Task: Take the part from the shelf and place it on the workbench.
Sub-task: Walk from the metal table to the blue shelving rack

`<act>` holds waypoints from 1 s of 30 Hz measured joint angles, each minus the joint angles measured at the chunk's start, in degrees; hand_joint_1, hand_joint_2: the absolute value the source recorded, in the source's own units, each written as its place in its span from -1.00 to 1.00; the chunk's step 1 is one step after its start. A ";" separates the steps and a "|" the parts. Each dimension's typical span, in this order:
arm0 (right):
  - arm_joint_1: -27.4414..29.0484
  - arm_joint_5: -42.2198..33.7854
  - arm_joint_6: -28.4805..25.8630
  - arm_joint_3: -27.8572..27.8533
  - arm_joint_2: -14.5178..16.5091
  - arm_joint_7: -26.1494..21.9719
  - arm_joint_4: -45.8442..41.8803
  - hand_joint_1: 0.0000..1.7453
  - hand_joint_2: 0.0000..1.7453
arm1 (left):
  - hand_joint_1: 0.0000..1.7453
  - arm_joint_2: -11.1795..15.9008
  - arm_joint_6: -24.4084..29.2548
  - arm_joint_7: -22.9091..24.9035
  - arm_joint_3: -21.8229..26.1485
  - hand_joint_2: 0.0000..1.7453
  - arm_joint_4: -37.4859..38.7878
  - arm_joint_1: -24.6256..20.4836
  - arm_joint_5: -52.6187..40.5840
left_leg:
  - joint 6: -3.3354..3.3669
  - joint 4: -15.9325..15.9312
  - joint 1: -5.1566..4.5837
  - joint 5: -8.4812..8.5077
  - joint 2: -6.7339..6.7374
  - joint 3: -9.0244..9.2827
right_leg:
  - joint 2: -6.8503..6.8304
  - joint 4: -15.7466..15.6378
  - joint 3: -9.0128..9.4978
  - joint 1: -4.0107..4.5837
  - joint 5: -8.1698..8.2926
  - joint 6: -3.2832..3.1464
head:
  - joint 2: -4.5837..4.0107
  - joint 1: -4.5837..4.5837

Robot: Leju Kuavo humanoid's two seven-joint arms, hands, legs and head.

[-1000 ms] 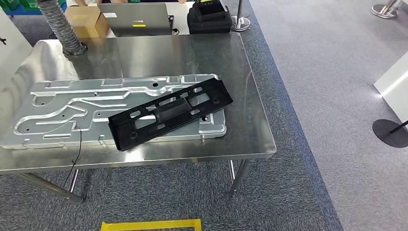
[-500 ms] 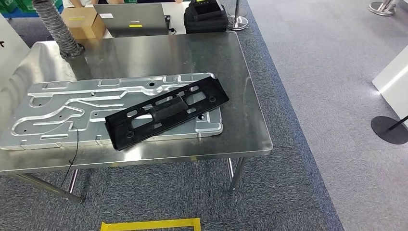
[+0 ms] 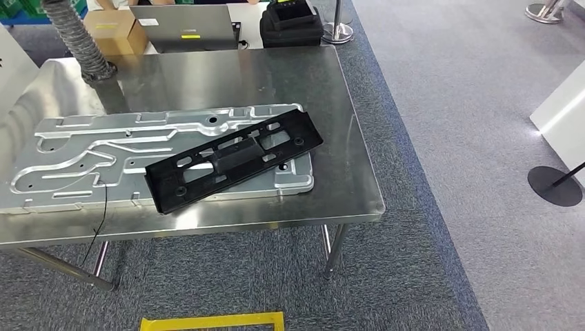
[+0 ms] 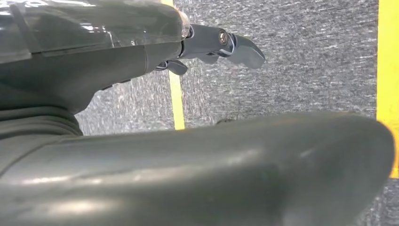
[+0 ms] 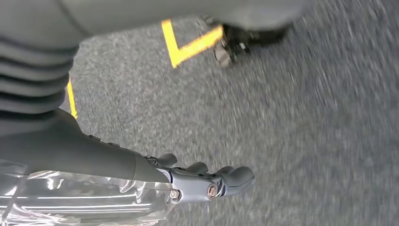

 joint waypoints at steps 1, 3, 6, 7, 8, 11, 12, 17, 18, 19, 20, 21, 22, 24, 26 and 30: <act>-0.02 0.19 0.18 0.42 0.22 0.12 0.13 -1.00 1.00 | -1.00 0.01 -0.23 0.16 -0.17 -1.00 0.00 0.05 -0.14 | 0.27 -0.12 0.03 0.12 -0.02 -0.11 | 0.00 -0.06 -0.06 -0.04 0.09 0.34 | 0.00 0.00; -0.01 0.78 0.56 1.20 0.61 0.60 0.34 -1.00 1.00 | -1.00 0.05 -0.72 0.53 -0.54 -1.00 0.00 0.09 -0.41 | 0.97 -0.58 0.20 0.57 0.02 -0.05 | -0.04 0.77 -0.39 -0.18 -0.60 0.99 | 0.00 0.00; 0.01 2.00 1.14 2.43 0.89 1.50 0.55 -1.00 1.00 | -1.00 0.15 -1.61 1.23 -1.01 -1.00 0.00 -0.04 -0.60 | 1.63 -0.89 0.29 1.04 0.16 -0.21 | -0.08 9.46 -4.30 -0.45 -5.80 1.72 | 0.00 0.00; 0.05 2.26 1.18 2.78 0.95 1.68 0.60 -1.00 1.00 | -1.00 0.17 -1.86 1.45 -1.09 -1.00 0.00 -0.03 -0.60 | 1.68 -0.82 0.25 1.08 0.20 -0.34 | -0.08 13.25 -6.02 -0.51 -7.41 1.88 | 0.00 0.00; 0.09 2.41 1.21 3.09 1.01 1.81 0.63 -1.00 1.00 | -1.00 0.18 -2.06 1.65 -1.14 -1.00 0.00 0.00 -0.60 | 1.69 -0.74 0.22 1.09 0.24 -0.41 | -0.09 15.74 -7.12 -0.55 -8.09 1.99 | 0.00 0.00; 0.13 2.67 1.58 3.72 1.15 1.88 0.72 -1.00 1.00 | -1.00 0.19 -2.49 2.03 -1.17 -1.00 0.00 -0.01 -0.53 | 1.59 -0.49 0.21 1.03 0.23 -0.39 | -0.13 10.36 -4.29 -0.63 -4.03 1.89 | 0.00 0.00; 0.07 2.74 1.75 3.89 1.17 1.90 0.73 -1.00 1.00 | -1.00 0.19 -2.63 2.10 -1.17 -1.00 0.00 -0.04 -0.50 | 1.44 -0.40 0.14 0.98 0.22 -0.37 | -0.16 6.16 -2.22 -0.58 -2.35 1.67 | 0.00 0.00; 0.01 2.90 1.98 4.47 1.32 1.94 0.77 -1.00 1.00 | -1.00 0.20 -2.87 2.32 -1.17 -1.00 0.00 -0.10 -0.46 | -0.02 -0.14 -0.05 1.00 0.20 -0.71 | -0.09 -0.05 0.15 -0.13 -0.16 0.09 | 0.00 0.00; 0.02 2.95 1.99 4.56 1.35 1.98 0.77 -1.00 1.00 | -1.00 0.22 -2.86 2.38 -1.17 -1.00 0.00 -0.11 -0.45 | -0.35 0.34 0.01 0.57 0.18 -0.93 | -0.12 -0.27 0.15 -0.23 0.01 -0.31 | 0.00 0.00; 0.00 2.99 2.01 4.63 1.38 2.03 0.77 -1.00 1.00 | -1.00 0.24 -2.86 2.44 -1.17 -1.00 0.00 -0.11 -0.45 | -0.66 1.72 0.06 -0.50 0.16 -1.55 | -0.16 -0.50 0.10 -0.35 0.20 -0.71 | 0.00 0.00; -0.02 3.06 2.02 4.73 1.40 2.13 0.77 -1.00 1.00 | -1.00 0.27 -2.85 2.50 -1.17 -1.00 0.00 -0.11 -0.44 | -0.94 4.35 0.12 -2.24 0.14 -2.71 | -0.21 -0.68 0.02 -0.42 0.38 -1.05 | 0.00 0.00; -0.02 3.11 2.03 4.83 1.41 2.25 0.77 -1.00 1.00 | -1.00 0.30 -2.85 2.54 -1.18 -1.00 0.00 -0.09 -0.43 | -1.16 8.11 0.21 -4.41 0.13 -4.30 | -0.24 -0.70 -0.14 -0.39 0.48 -1.25 | 0.00 0.00; -0.01 3.15 2.03 4.91 1.41 2.41 0.77 -1.00 1.00 | -1.00 0.32 -2.85 2.57 -1.18 -1.00 0.00 -0.06 -0.41 | -1.33 12.18 0.26 -6.42 0.13 -6.06 | -0.26 -0.65 -0.35 -0.34 0.56 -1.35 | 0.00 0.00; 0.05 3.21 2.03 5.01 1.41 2.71 0.77 -1.00 1.00 | -1.00 0.34 -2.85 2.61 -1.19 -1.00 0.00 0.03 -0.38 | -1.49 16.76 0.31 -7.77 0.14 -7.82 | -0.28 -0.47 -0.72 -0.26 0.70 -1.35 | 0.00 0.00; 0.10 3.21 2.03 5.06 1.45 2.87 0.77 -1.00 1.00 | -1.00 0.37 -2.86 2.61 -1.19 -1.00 0.00 0.05 -0.41 | -1.32 12.49 0.34 -4.92 0.14 -5.23 | -0.24 -0.23 -0.88 -0.25 0.80 -1.22 | 0.00 0.00; 0.10 3.15 1.96 5.32 1.60 2.99 0.77 -1.00 1.00 | -1.00 0.45 -2.96 2.50 -1.26 -1.00 0.00 -0.15 -0.61 | -0.21 0.05 0.10 -0.96 0.08 1.02 | -0.20 0.26 -1.16 0.03 0.96 -0.27 | 0.00 0.00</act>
